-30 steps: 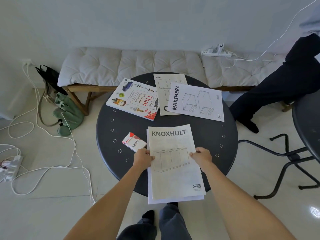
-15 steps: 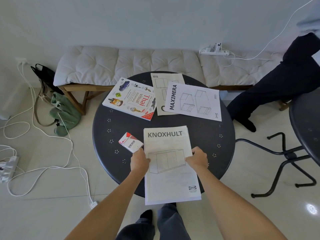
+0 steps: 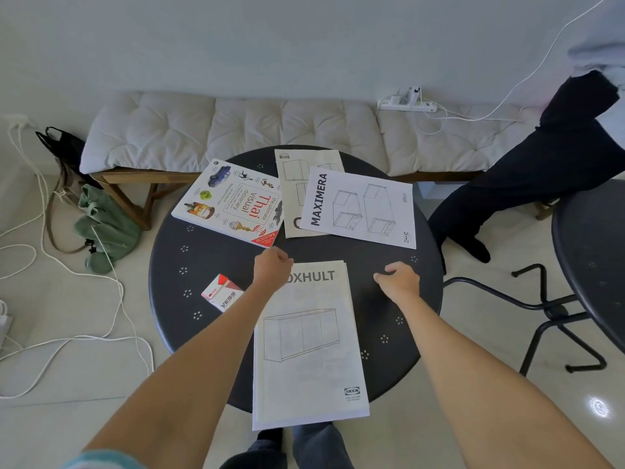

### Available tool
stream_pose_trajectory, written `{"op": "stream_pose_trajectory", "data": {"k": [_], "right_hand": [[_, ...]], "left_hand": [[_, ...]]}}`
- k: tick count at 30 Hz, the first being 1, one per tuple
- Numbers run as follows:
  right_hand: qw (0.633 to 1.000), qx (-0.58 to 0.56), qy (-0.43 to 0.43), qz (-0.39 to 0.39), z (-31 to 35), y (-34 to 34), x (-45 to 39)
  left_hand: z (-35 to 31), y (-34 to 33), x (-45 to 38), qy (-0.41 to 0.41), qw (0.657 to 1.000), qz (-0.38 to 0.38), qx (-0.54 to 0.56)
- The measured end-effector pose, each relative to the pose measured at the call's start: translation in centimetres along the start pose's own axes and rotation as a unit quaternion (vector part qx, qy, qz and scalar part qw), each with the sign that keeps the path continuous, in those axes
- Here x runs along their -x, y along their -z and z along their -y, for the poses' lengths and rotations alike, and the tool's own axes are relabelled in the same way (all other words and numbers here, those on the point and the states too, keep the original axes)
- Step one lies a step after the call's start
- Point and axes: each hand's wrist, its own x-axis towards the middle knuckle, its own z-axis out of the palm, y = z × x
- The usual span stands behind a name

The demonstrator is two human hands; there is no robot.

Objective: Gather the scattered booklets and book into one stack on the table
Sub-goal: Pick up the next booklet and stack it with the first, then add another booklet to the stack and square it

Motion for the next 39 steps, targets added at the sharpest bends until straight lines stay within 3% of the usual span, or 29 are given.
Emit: {"op": "stream_pose_trajectory", "data": {"k": [9, 21, 27, 32, 36, 39], "right_hand": [[0.998, -0.042, -0.039, -0.02, 0.6, 4.1, -8.2], [0.996, -0.057, -0.068, -0.025, 0.8, 3.5, -13.9], [0.987, -0.101, -0.123, -0.031, 0.2, 3.7, -14.3], [0.963, -0.197, -0.185, 0.015, 0.5, 3.8, -13.0], [0.922, -0.321, -0.17, 0.137, 0.8, 3.2, -9.9], [0.902, -0.348, -0.143, 0.211, 1.0, 1.8, -6.8]], "left_hand": [[-5.9, -1.5, -7.1, -0.008, 0.998, -0.037, -0.05], [-6.6, -4.6, -11.6, 0.06, 0.996, -0.03, -0.054], [-6.3, -4.5, -12.1, 0.14, 0.979, -0.021, 0.146], [-6.7, -3.4, -10.9, 0.204, 0.87, -0.026, 0.448], [-7.1, -2.7, -9.6, 0.21, 0.827, -0.055, 0.519], [-7.3, -2.1, -8.7, 0.197, 0.829, -0.053, 0.52]]}}
